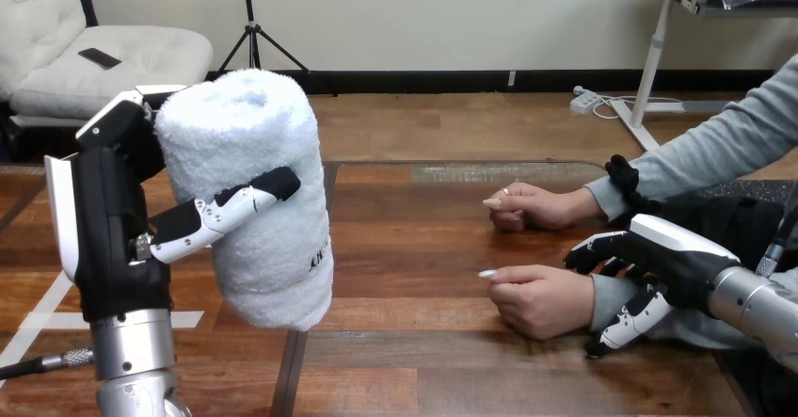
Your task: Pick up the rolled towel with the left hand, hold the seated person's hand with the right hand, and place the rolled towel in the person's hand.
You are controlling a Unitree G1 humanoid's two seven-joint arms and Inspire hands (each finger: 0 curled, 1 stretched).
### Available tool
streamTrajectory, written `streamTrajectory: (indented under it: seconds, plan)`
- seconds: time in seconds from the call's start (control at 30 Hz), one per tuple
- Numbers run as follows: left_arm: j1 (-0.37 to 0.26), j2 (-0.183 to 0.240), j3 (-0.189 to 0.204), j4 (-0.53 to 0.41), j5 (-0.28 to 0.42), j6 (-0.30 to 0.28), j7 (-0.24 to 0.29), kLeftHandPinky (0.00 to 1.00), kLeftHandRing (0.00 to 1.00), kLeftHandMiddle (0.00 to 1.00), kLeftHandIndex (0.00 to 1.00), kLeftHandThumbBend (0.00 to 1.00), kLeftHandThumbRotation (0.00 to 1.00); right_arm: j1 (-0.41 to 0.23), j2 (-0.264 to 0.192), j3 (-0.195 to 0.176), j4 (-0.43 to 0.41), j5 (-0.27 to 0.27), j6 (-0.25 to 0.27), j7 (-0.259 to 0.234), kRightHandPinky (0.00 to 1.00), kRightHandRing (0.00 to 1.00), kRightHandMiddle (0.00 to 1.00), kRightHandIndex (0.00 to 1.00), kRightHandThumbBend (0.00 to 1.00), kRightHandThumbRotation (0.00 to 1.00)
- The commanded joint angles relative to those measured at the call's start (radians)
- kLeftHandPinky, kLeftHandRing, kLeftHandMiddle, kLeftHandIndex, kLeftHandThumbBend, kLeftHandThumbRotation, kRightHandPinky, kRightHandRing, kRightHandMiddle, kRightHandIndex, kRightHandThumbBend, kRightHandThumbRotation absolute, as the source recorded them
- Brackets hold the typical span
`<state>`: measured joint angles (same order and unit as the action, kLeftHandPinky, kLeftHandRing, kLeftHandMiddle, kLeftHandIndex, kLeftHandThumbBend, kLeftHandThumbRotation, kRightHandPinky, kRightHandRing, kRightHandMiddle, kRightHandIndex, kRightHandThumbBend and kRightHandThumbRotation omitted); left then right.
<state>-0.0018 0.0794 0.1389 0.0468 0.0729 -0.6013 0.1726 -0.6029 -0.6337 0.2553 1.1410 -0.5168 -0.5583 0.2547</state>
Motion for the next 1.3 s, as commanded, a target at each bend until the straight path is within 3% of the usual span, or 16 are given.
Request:
streamTrajectory:
  seconds: [0.0, 0.23, 0.8, 1.07, 1.27]
  plan:
    - [-0.051, 0.001, 0.011, -0.031, -0.013, -0.019, -0.002, 0.3, 0.35, 0.4, 0.43, 0.67, 0.0, -0.065, -0.036, 0.014, 0.003, -0.014, 0.009, -0.015, 0.66, 0.75, 0.79, 0.77, 1.0, 0.05]
    - [-0.053, 0.003, 0.014, -0.023, -0.022, -0.028, -0.011, 0.3, 0.35, 0.4, 0.43, 0.67, 0.0, -0.071, -0.044, 0.033, 0.0, -0.035, -0.007, -0.039, 0.63, 0.71, 0.76, 0.74, 1.0, 0.05]
    - [-0.056, 0.003, 0.017, -0.026, -0.027, -0.026, -0.016, 0.3, 0.36, 0.41, 0.43, 0.67, 0.0, -0.087, -0.046, 0.057, -0.005, -0.075, 0.014, -0.046, 0.57, 0.65, 0.69, 0.67, 1.0, 0.07]
    - [-0.058, 0.004, 0.017, -0.023, -0.03, -0.029, -0.021, 0.31, 0.36, 0.41, 0.43, 0.66, 0.0, -0.088, -0.042, 0.057, -0.001, -0.067, -0.009, -0.042, 0.56, 0.62, 0.66, 0.64, 1.0, 0.07]
    - [-0.059, 0.003, 0.019, -0.022, -0.03, -0.027, -0.023, 0.31, 0.36, 0.41, 0.43, 0.66, 0.0, -0.086, -0.037, 0.055, 0.002, -0.06, -0.018, -0.04, 0.53, 0.57, 0.62, 0.61, 0.94, 0.08]
